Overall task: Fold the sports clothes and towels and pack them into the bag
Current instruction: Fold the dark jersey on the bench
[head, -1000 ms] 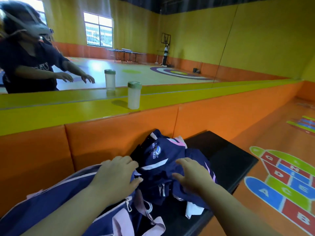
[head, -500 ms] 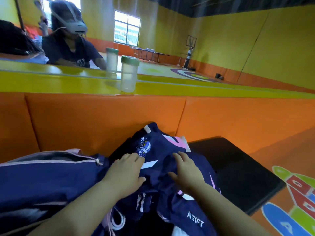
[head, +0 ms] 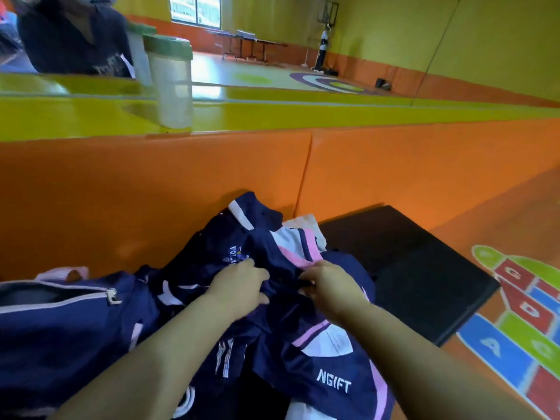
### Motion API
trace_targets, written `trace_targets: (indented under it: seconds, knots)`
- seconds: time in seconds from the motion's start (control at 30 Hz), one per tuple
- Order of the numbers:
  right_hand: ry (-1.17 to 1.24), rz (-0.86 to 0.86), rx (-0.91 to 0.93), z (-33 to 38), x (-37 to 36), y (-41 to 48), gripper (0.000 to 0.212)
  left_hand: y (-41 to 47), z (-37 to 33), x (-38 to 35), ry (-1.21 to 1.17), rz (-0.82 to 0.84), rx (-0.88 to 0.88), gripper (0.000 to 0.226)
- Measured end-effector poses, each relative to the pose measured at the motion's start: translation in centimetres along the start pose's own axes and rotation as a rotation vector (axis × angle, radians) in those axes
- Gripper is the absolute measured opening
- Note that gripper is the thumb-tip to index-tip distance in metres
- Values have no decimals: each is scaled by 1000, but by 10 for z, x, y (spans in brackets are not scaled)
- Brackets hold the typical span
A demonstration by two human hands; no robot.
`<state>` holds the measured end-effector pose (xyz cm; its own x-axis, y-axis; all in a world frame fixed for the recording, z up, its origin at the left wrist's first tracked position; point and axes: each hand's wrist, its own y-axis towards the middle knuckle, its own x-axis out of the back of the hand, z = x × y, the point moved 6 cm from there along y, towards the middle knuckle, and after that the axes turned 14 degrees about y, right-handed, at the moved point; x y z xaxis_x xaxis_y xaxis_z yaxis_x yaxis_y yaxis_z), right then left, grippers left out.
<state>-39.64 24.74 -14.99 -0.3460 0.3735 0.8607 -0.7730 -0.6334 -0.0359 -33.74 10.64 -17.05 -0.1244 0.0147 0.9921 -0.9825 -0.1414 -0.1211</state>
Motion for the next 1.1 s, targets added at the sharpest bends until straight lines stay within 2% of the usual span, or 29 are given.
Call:
trace_targets:
  seconds: [0.03,0.07,0.13,0.27,0.33,0.4,0.47,0.53,0.63,0.73,0.77,0.83,0.87,0.97,1.1]
  knots:
    - [3,-3,1,2,7,2,18,6,0,8,-27,-20,-13,27]
    - [19,-11,5,3,13,4,17,11,2,15,-69,-33,-27,22]
    - [92,-61,9,5,30,7,14,17,4,31,-144,-34,-66,25]
    - [469,-270,-2,10,76,10,5,19,7,67,-455,-124,-107,9]
    - [697,-322,23,19,99,9,15,16,-3,90,-638,-121,-156,26]
    - [825,-358,44,30,119,9,12,17,-16,111,-646,-120,-194,47]
    - [912,-398,65,38,137,8,12,22,-28,134,-534,-197,-224,33]
    - [983,-413,88,38,152,7,11,30,-28,156,-551,-289,-217,13]
    - [932,-387,81,23,168,4,6,43,-23,181,-671,-354,-230,12]
    - [781,-299,-21,2,170,-1,24,53,-23,200,-848,-324,-276,30]
    - [768,-264,-23,-1,169,-2,26,55,-27,205,-907,-292,-300,29]
    - [745,-242,-6,-3,168,-2,26,60,-36,214,-990,-250,-345,13]
    - [738,-249,-5,-3,169,-1,24,62,-41,217,-1038,-234,-359,16]
    - [830,-266,31,-4,175,1,12,63,-58,229,-1220,-170,-401,19]
    - [1013,-357,85,-10,200,-5,18,64,-68,249,-1402,-164,-382,10]
